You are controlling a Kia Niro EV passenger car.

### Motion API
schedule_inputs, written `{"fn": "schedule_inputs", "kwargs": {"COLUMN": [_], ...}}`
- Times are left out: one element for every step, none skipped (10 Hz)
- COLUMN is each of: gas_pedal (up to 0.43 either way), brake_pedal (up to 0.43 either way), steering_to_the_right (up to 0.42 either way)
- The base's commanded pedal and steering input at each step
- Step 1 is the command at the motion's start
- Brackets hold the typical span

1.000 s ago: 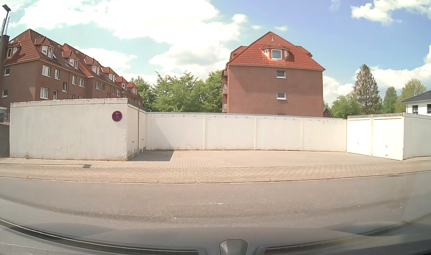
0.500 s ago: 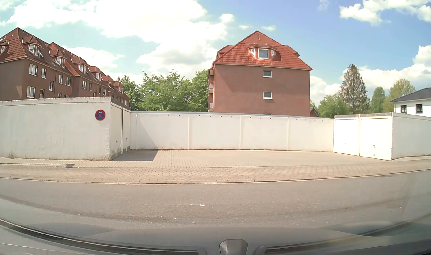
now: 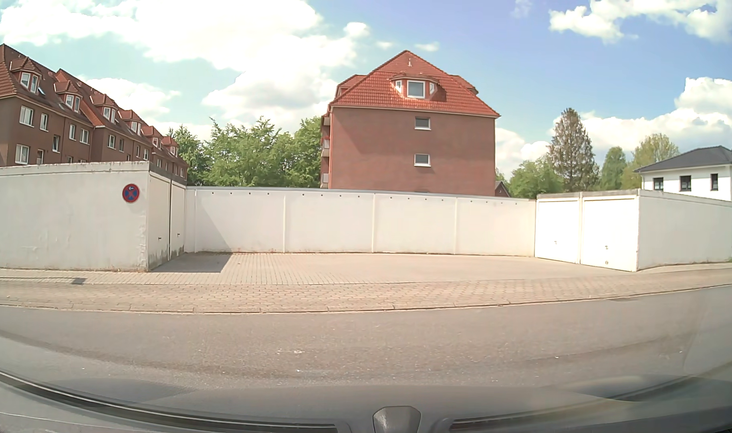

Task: Follow the waypoints while adhering to traffic rules and regulations

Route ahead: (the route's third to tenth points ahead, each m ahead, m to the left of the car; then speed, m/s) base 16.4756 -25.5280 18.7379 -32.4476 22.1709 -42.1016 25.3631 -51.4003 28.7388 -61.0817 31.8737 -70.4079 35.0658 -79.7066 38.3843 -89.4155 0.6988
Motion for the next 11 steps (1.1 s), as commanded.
{"fn": "schedule_inputs", "kwargs": {"gas_pedal": [0.0,0.0,0.0,0.0,0.0,0.0,0.0,0.0,0.0,0.0,0.0], "brake_pedal": [0.0,0.0,0.0,0.0,0.0,0.0,0.0,0.0,0.0,0.0,0.0], "steering_to_the_right": [0.968,0.968,0.968,0.968,0.968,0.968,0.968,0.968,0.966,0.964,0.962]}}
